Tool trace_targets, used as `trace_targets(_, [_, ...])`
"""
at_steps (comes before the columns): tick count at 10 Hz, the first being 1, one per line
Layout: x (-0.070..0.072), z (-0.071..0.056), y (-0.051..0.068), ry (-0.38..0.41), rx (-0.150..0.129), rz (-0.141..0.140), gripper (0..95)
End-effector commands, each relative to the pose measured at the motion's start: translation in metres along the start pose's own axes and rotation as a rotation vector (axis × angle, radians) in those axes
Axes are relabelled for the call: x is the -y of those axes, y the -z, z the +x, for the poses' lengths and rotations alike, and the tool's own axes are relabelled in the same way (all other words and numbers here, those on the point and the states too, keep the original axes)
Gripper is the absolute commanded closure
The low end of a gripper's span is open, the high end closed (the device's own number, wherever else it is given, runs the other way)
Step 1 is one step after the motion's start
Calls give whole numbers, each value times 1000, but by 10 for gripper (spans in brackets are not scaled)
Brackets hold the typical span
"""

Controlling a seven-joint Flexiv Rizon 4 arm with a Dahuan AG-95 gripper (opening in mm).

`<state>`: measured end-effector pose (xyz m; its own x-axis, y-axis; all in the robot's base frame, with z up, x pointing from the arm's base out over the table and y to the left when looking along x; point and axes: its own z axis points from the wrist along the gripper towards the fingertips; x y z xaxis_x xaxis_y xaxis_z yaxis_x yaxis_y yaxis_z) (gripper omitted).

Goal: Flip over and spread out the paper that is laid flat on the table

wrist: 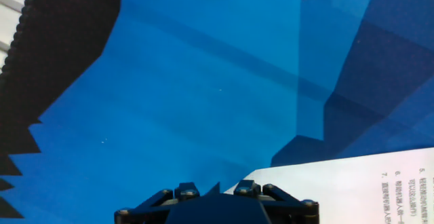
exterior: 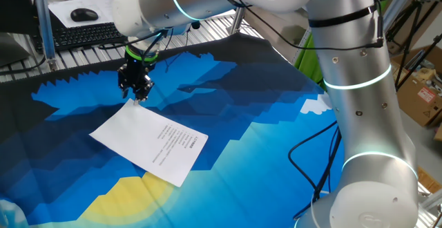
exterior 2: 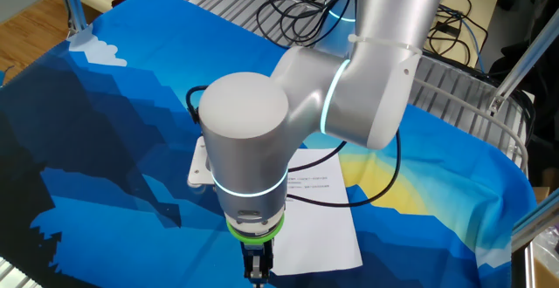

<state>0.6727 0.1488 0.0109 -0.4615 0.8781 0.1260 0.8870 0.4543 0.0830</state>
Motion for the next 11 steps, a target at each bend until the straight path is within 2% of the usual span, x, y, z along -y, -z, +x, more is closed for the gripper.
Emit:
trace_targets(1, [0,0,-5,0,7,-7,760])
trace_targets(2, [0,0,-6,0,9,-13,760])
trace_targets(3, [0,1,-8,10,8,-17,950])
trace_targets(9, [-4,4,-4,28,5,-1,950])
trace_targets(10, [-5,3,-2,25,1,9,760])
trace_targets(11, [-7,3,0,21,-5,15,760])
